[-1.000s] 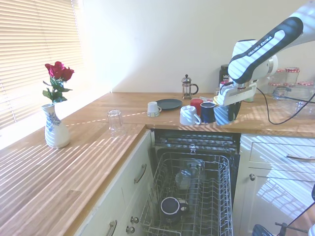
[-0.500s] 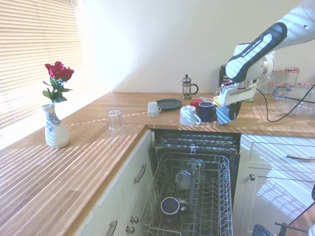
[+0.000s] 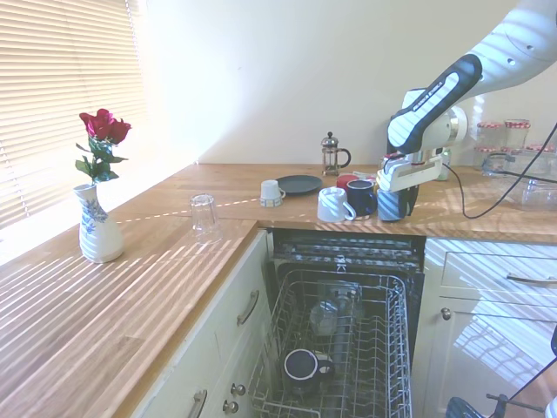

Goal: Unload the mug from the dish rack

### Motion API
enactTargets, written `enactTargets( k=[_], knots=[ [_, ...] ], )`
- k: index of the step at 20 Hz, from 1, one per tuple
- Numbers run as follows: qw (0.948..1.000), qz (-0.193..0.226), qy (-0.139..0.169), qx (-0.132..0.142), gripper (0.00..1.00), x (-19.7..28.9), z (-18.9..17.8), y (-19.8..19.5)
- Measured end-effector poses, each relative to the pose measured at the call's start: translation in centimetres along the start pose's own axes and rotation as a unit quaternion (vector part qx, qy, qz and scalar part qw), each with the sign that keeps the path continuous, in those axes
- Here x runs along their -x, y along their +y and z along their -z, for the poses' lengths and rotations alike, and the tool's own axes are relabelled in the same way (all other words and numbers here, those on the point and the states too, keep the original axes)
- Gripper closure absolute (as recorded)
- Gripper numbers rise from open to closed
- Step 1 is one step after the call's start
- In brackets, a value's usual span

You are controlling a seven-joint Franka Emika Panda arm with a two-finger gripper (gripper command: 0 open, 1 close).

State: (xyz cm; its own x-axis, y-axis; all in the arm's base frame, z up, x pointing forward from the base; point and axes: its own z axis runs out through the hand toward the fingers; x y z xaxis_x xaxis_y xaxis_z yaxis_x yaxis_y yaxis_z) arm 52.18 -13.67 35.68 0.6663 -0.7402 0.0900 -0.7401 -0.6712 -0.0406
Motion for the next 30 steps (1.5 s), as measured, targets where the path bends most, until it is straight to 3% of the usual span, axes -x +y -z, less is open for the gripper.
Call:
enactTargets(
  k=[3, 4, 16, 22, 26, 30],
  knots=[
    [1.0000, 0.004, -0.001, 0.003, 1.00, 0.0, -0.7, -1.6],
    [1.0000, 0.001, -0.002, 0.004, 0.00, 0.0, -0.8, -1.9],
    [0.9995, -0.028, -0.008, 0.012, 0.00, -0.3, -2.1, -2.6],
    [0.9992, -0.034, 0.006, 0.022, 0.00, 0.1, -1.9, -2.5],
    [0.9994, -0.030, 0.012, 0.015, 0.00, 2.4, -0.4, -1.0],
    [0.9996, -0.018, -0.008, 0.022, 0.00, 7.7, -0.7, 1.7]
  ],
)
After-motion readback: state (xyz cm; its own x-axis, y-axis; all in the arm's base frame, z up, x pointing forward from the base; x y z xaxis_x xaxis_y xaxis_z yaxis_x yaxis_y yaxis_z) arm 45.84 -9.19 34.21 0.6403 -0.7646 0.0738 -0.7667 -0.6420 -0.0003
